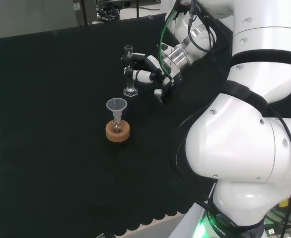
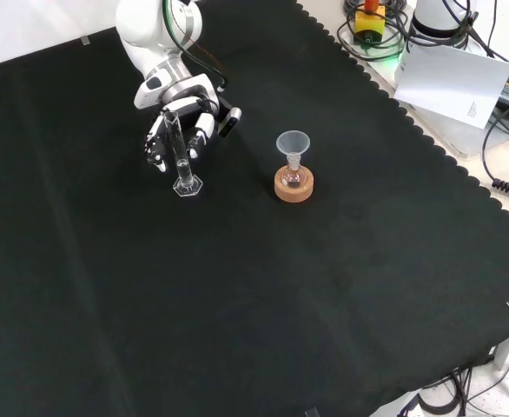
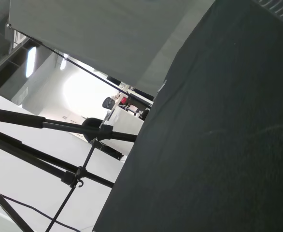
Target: Pick up the graduated cylinder.
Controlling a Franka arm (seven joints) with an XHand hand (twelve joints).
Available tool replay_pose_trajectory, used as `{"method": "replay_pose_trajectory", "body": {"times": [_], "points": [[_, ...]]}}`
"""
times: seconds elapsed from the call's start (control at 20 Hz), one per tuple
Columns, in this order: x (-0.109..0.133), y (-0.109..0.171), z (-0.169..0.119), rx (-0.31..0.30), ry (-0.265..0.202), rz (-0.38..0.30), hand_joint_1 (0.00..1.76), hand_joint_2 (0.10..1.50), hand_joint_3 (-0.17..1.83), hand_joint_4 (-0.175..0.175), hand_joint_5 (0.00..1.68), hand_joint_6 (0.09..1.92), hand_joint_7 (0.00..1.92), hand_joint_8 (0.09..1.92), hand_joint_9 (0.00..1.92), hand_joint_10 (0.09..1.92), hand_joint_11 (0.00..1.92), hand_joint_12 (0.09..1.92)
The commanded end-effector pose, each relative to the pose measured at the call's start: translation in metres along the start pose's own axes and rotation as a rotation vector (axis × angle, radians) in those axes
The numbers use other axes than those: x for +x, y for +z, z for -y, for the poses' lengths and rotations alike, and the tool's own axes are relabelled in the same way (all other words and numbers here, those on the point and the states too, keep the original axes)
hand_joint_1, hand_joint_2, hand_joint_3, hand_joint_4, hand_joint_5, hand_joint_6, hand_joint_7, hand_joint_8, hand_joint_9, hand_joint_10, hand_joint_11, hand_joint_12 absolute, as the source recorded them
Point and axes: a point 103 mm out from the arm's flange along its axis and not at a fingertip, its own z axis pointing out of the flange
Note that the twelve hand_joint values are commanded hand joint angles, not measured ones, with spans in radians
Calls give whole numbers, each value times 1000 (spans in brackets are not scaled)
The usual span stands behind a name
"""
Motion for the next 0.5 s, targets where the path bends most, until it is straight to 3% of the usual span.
{"method": "replay_pose_trajectory", "body": {"times": [0.05, 0.5], "points": [[-1, 0, -1, 2, -2, 2, 1064, 1094, -175, -16, 584, 497, 557, 564, 857, 393, 594, 1186], [1, -1, -4, 11, 2, 9, 1095, 1112, -175, -20, 559, 556, 580, 577, 883, 387, 675, 1141]]}}
